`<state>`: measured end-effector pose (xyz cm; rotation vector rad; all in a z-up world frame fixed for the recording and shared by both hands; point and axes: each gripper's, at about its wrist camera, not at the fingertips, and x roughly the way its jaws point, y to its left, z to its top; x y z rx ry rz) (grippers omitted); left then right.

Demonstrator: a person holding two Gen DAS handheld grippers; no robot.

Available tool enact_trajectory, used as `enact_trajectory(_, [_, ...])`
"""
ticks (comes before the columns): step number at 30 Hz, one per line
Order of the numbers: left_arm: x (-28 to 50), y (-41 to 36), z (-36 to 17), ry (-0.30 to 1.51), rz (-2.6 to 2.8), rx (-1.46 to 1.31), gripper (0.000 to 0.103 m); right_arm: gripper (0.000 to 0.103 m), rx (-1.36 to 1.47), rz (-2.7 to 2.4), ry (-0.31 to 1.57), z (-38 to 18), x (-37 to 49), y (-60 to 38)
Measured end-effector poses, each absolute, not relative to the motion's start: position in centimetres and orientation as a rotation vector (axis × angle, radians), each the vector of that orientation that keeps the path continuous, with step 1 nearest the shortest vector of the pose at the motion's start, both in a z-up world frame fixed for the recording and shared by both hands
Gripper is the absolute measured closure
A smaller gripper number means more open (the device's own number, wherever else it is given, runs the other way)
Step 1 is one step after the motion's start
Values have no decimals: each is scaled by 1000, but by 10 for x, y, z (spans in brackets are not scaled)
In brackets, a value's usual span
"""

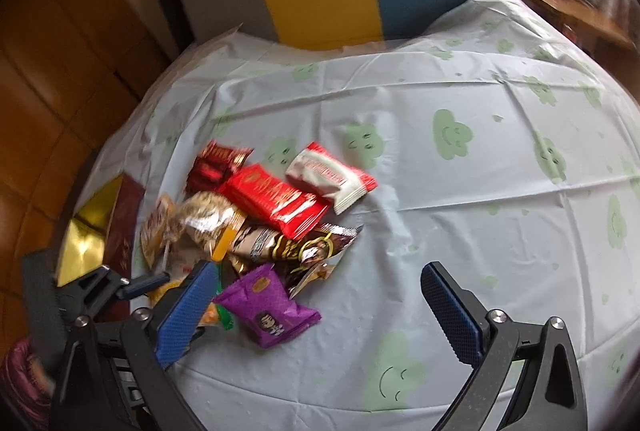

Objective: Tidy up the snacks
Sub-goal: 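Carry the cracker pack into the gold tin with the left tool while the right tool grasps the purple wrapper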

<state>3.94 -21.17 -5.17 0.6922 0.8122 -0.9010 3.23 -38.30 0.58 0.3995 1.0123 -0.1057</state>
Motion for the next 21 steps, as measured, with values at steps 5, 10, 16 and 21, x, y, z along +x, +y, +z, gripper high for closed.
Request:
enact_trajectory(5, [26, -186, -42, 826, -883, 538, 44, 20, 295, -22, 1112, -13, 42, -356])
enact_trajectory(10, [14, -150, -30, 855, -872, 401, 44, 20, 193, 10, 1155, -29, 49, -334])
enact_trajectory(16, [25, -108, -5, 837, -817, 227, 44, 40, 139, 0, 1169, -46, 59, -322])
enact_trajectory(21, [70, -48, 12, 868, -631, 1, 44, 57, 105, 17, 1177, -47, 56, -315])
